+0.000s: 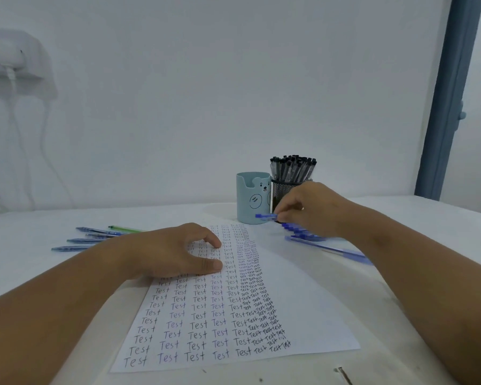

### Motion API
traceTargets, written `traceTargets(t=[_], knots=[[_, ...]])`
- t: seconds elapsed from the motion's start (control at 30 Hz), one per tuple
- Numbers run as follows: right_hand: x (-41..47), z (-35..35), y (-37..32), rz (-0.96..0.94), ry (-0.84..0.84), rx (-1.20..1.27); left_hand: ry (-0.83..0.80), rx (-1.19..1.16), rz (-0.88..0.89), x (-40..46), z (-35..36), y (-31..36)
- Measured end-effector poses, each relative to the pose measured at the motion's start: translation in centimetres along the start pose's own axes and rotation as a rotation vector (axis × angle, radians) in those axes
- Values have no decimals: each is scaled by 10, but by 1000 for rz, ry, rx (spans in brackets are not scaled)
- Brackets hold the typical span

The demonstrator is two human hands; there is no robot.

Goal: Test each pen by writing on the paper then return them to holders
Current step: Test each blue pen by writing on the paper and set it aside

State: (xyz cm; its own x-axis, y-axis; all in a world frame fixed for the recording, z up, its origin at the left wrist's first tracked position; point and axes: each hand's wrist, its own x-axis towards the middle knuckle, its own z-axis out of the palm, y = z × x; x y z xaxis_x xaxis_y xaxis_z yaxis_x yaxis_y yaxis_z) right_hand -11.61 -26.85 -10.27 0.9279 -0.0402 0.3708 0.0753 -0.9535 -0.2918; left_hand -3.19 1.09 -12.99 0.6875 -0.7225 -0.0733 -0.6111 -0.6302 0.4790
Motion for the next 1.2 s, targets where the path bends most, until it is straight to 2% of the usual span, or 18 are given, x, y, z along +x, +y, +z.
traceTargets(t=[0.17, 0.3, 0.37, 0.53, 0.7, 1.2], knots=[[-9, -17, 5, 66, -126, -83, 1, 11, 1, 1, 0, 1], [-14, -24, 2, 165, -322, -108, 6, 8, -6, 0, 1, 0], [-15, -25, 2, 197, -358, -134, 5, -4, -8, 0, 0, 0], [-15, -24, 6, 248, -292, -240, 7, -4, -6, 1, 0, -1], [-16, -25, 3, 244, -303, -291, 8, -5, -3, 0, 1, 0], [-17, -16, -3, 143, -261, -289, 9, -5, -2, -1, 0, 2]])
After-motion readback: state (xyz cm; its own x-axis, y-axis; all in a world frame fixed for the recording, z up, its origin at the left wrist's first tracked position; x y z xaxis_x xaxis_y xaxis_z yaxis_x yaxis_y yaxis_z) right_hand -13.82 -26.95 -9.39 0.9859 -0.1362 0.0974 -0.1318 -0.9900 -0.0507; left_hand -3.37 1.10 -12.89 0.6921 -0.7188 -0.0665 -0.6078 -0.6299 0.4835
